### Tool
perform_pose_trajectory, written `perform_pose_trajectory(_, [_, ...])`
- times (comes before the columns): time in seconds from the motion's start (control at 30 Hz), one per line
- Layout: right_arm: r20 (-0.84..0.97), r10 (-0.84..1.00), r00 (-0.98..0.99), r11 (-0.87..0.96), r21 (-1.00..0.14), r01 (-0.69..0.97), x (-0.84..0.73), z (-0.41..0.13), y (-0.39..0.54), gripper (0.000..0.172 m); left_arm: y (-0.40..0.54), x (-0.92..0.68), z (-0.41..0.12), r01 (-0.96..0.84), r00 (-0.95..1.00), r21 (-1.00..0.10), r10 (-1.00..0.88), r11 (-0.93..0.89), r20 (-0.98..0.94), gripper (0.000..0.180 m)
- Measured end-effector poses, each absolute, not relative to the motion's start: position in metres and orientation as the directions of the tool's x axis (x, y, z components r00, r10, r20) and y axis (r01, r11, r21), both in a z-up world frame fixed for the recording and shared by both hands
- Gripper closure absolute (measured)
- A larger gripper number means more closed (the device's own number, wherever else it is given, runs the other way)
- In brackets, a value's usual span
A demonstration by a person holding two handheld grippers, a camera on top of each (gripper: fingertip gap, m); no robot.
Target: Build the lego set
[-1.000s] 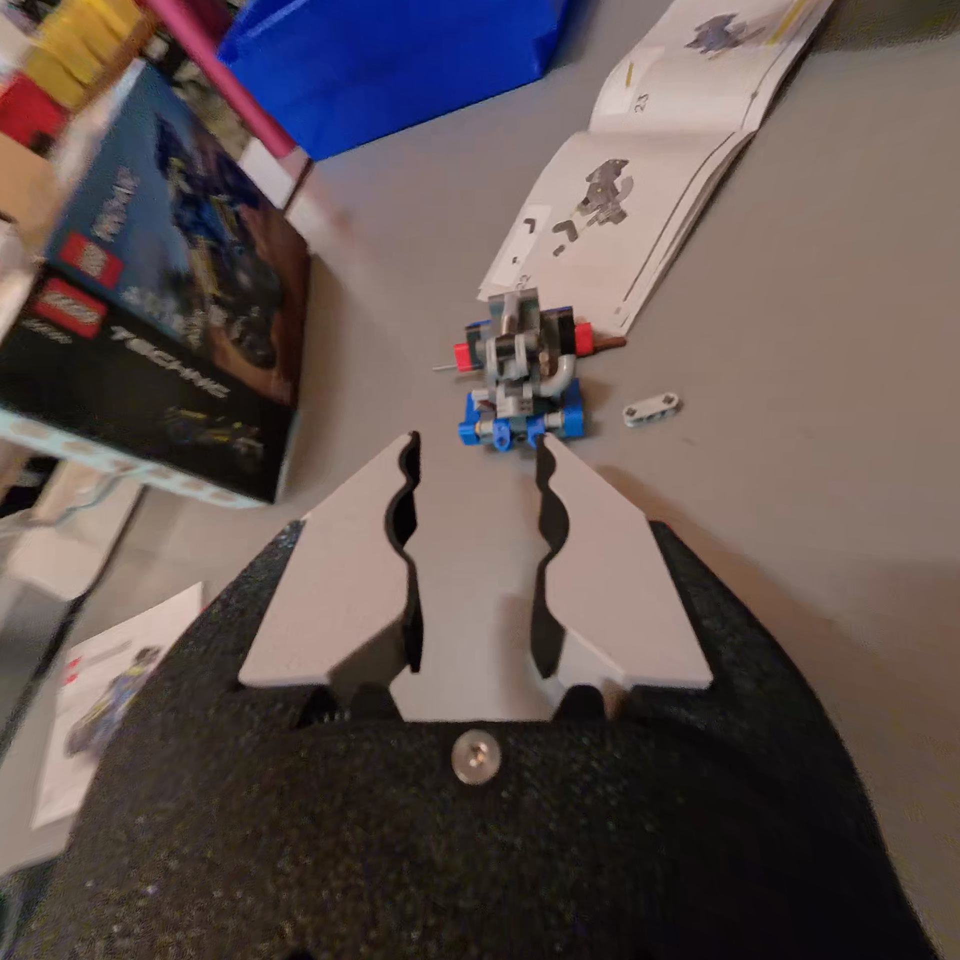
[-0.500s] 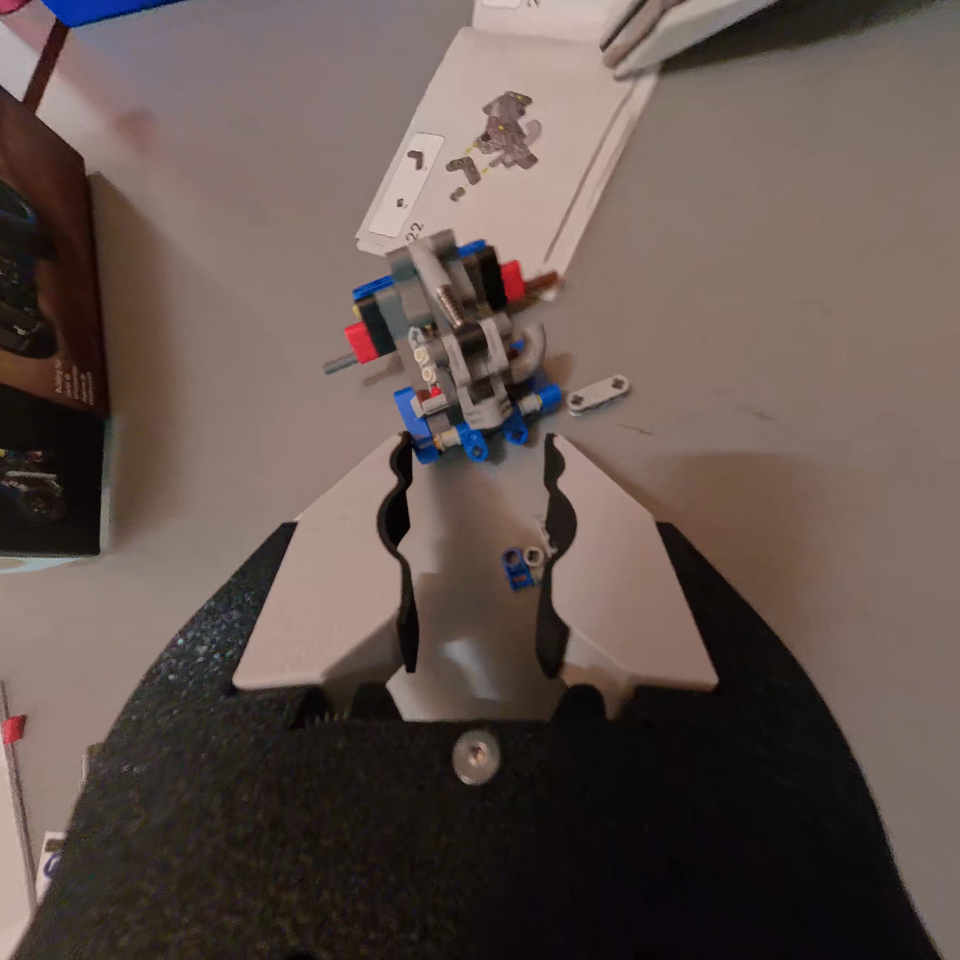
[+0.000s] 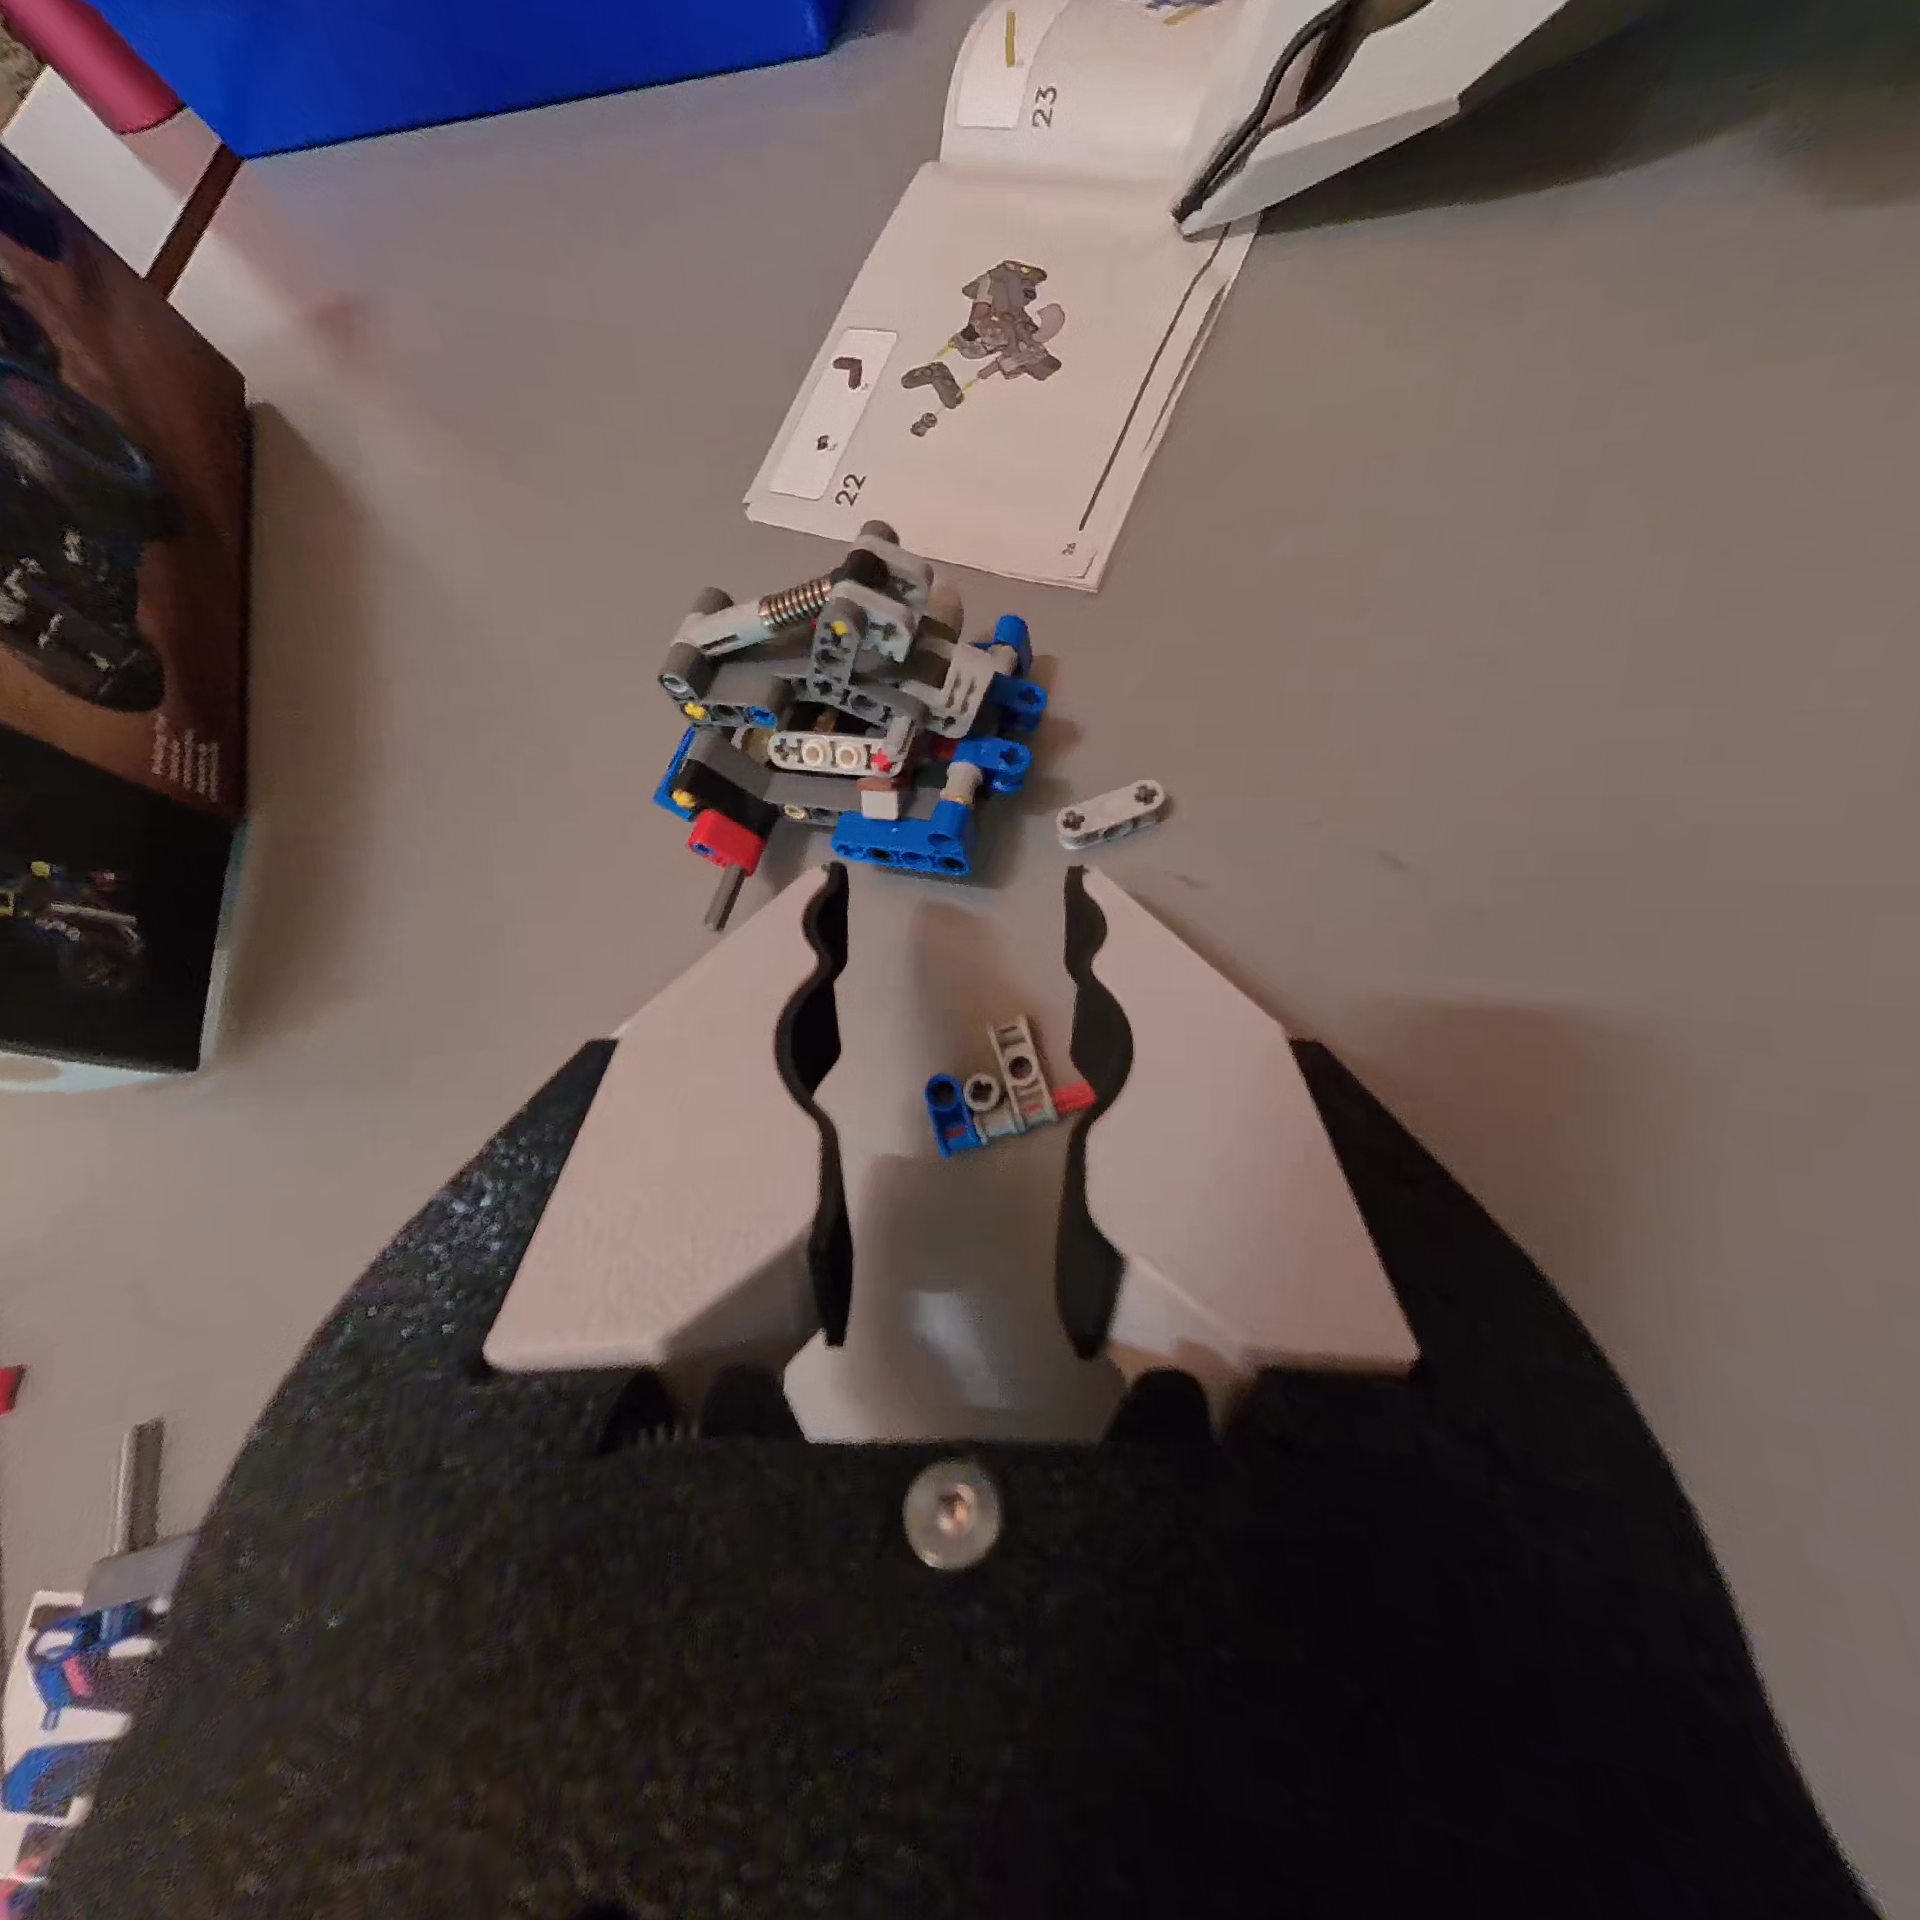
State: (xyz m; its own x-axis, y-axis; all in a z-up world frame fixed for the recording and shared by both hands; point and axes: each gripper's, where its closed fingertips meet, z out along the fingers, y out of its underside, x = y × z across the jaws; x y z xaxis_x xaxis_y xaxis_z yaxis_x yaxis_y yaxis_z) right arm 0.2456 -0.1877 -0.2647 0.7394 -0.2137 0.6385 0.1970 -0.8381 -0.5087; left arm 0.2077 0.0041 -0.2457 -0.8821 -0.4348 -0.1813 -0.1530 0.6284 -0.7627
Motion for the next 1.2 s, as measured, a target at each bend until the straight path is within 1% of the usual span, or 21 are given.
perform_pose_trajectory(0.07, [0.638, -0.226, 0.736, -0.838, -0.513, 0.188, 0.247, -0.264, -0.19, 0.172, 0.01, 0.208, -0.24, -0.154, -0.876, -0.775, -0.447, 0.612, -0.18, 0.143])
perform_pose_trajectory(0.17, [0.628, -0.263, 0.733, -0.83, -0.534, 0.159, 0.247, -0.258, -0.194, 0.164, 0.032, 0.214, -0.23, -0.165, -0.847, -0.781, -0.492, 0.603, -0.2, 0.143])
perform_pose_trajectory(0.3, [0.534, -0.35, 0.77, -0.79, -0.61, 0.064, 0.239, -0.25, -0.196, 0.16, 0.078, 0.235, -0.219, -0.212, -0.745, -0.81, -0.627, 0.547, -0.229, 0.14])
perform_pose_trajectory(0.37, [0.466, -0.375, 0.801, -0.762, -0.647, 0.02, 0.231, -0.251, -0.189, 0.154, 0.101, 0.246, -0.214, -0.208, -0.685, -0.826, -0.681, 0.524, -0.259, 0.138])
perform_pose_trajectory(0.43, [0.47, -0.396, 0.789, -0.763, -0.647, 0.002, 0.232, -0.253, -0.188, 0.153, 0.119, 0.253, -0.21, -0.209, -0.641, -0.844, -0.721, 0.493, -0.262, 0.138])
perform_pose_trajectory(0.5, [0.479, -0.392, 0.786, -0.788, -0.616, -0.018, 0.235, -0.261, -0.192, 0.154, 0.133, 0.259, -0.207, -0.211, -0.597, -0.854, -0.755, 0.475, -0.273, 0.138])
perform_pose_trajectory(0.57, [0.482, -0.391, 0.785, -0.787, -0.617, -0.013, 0.236, -0.261, -0.192, 0.158, 0.145, 0.268, -0.203, -0.167, -0.536, -0.858, -0.775, 0.486, -0.335, 0.139])
perform_pose_trajectory(0.63, [0.485, -0.387, 0.784, -0.792, -0.611, -0.013, 0.235, -0.261, -0.19, 0.157, 0.156, 0.275, -0.206, -0.127, -0.472, -0.833, -0.772, 0.538, -0.426, 0.139])
perform_pose_trajectory(0.73, [0.487, -0.392, 0.78, -0.795, -0.606, -0.021, 0.232, -0.257, -0.189, 0.157, 0.161, 0.277, -0.213, -0.08, -0.401, -0.769, -0.726, 0.635, -0.558, 0.132])
perform_pose_trajectory(0.8, [0.499, -0.426, 0.755, -0.792, -0.608, -0.045, 0.233, -0.254, -0.194, 0.16, 0.163, 0.278, -0.209, -0.013, -0.294, -0.709, -0.68, 0.705, -0.671, 0.131])
perform_pose_trajectory(0.83, [0.504, -0.465, 0.728, -0.775, -0.63, -0.058, 0.235, -0.251, -0.198, 0.161, 0.163, 0.278, -0.206, 0.039, -0.225, -0.667, -0.643, 0.744, -0.732, 0.133])
perform_pose_trajectory(0.87, [0.509, -0.528, 0.68, -0.733, -0.678, -0.062, 0.239, -0.243, -0.2, 0.162, 0.162, 0.278, -0.204, 0.084, -0.168, -0.605, -0.587, 0.792, -0.792, 0.138])
perform_pose_trajectory(0.9, [0.504, -0.602, 0.62, -0.671, -0.74, -0.049, 0.244, -0.234, -0.201, 0.167, 0.16, 0.279, -0.207, 0.098, -0.144, -0.532, -0.517, 0.841, -0.844, 0.138])
perform_pose_trajectory(0.93, [0.502, -0.655, 0.565, -0.62, -0.784, -0.021, 0.248, -0.226, -0.203, 0.172, 0.158, 0.28, -0.212, 0.09, -0.143, -0.482, -0.468, 0.872, -0.872, 0.137])
perform_pose_trajectory(0.97, [0.557, -0.653, 0.513, -0.644, -0.765, 0.011, 0.25, -0.222, -0.208, 0.172, 0.156, 0.281, -0.217, 0.084, -0.16, -0.457, -0.441, 0.886, -0.883, 0.137])
perform_pose_trajectory(1.03, [0.672, -0.643, 0.367, -0.691, -0.716, 0.1, 0.255, -0.209, -0.214, 0.172, 0.151, 0.281, -0.221, 0.1, -0.181, -0.431, -0.41, 0.897, -0.894, 0.136])
perform_pose_trajectory(1.07, [0.702, -0.638, 0.316, -0.709, -0.695, 0.115, 0.258, -0.206, -0.215, 0.172, 0.149, 0.28, -0.221, 0.111, -0.186, -0.436, -0.412, 0.893, -0.892, 0.137])
perform_pose_trajectory(1.13, [0.739, -0.608, 0.29, -0.738, -0.66, 0.137, 0.26, -0.206, -0.209, 0.172, 0.148, 0.279, -0.219, 0.119, -0.195, -0.464, -0.437, 0.878, -0.878, 0.137])
perform_pose_trajectory(1.2, [0.759, -0.576, 0.305, -0.761, -0.634, 0.139, 0.262, -0.211, -0.203, 0.172, 0.151, 0.28, -0.217, 0.115, -0.194, -0.493, -0.468, 0.862, -0.863, 0.139])
